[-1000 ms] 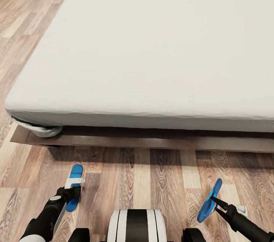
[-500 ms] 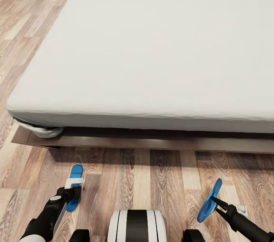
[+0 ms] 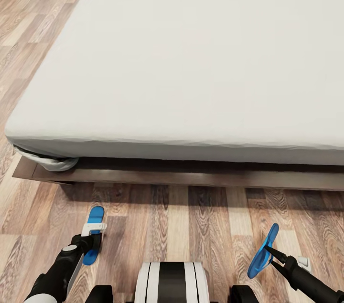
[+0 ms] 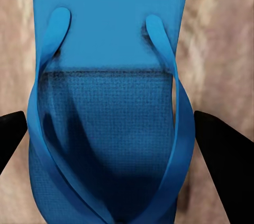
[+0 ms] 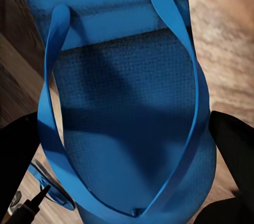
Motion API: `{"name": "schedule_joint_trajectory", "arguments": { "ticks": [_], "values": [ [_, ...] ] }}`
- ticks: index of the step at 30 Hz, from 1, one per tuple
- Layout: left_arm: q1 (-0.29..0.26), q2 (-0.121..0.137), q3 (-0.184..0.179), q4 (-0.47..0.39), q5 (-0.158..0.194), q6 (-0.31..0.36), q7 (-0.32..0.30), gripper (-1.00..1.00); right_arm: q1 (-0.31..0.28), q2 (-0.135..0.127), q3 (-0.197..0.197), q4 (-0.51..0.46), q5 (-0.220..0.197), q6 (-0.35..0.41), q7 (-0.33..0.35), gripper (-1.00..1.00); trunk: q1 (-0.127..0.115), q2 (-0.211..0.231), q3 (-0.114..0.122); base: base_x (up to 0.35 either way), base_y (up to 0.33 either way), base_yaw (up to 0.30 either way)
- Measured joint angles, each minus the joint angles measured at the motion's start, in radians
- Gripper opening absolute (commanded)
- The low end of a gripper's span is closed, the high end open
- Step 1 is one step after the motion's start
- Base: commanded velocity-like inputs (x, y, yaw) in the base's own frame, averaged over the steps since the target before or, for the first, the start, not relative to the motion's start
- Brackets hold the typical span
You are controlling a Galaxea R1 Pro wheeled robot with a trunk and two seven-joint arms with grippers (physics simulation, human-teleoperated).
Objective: In the bedroom, move the book from the bed onto either nightstand, and place the two sandals side by side next to the bed.
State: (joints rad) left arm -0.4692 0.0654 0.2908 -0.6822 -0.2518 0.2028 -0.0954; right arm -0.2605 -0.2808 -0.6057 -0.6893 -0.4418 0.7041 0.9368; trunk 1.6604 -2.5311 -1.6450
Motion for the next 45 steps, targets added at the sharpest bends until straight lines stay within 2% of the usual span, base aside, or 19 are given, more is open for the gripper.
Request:
{"name": "schedule_joint_trajectory", "arguments": {
  "ticks": [4,5,24,45],
  "values": [
    [0.000,0.000,0.000,0.000,0.000,0.000,0.000,-1.00,-0.001,0.000,0.000,0.000,0.000,0.000,0.000,-1.00,0.000,0.000,0.000,0.000,0.000,0.000],
    [0.000,0.000,0.000,0.000,0.000,0.000,0.000,1.00,-0.001,0.000,0.000,0.000,0.000,0.000,0.000,-1.00,0.000,0.000,0.000,0.000,0.000,0.000],
    [0.000,0.000,-0.002,0.000,-0.002,0.001,0.000,1.00,0.000,0.000,0.000,0.000,0.000,0.000,0.000,-1.00,0.000,0.000,0.000,0.000,0.000,0.000],
    [0.000,0.000,-0.002,0.000,-0.002,0.002,0.000,1.00,0.000,0.000,0.000,0.000,-0.001,0.001,0.000,-1.00,-0.009,0.005,0.081,0.000,0.000,0.000]
  ]
}}
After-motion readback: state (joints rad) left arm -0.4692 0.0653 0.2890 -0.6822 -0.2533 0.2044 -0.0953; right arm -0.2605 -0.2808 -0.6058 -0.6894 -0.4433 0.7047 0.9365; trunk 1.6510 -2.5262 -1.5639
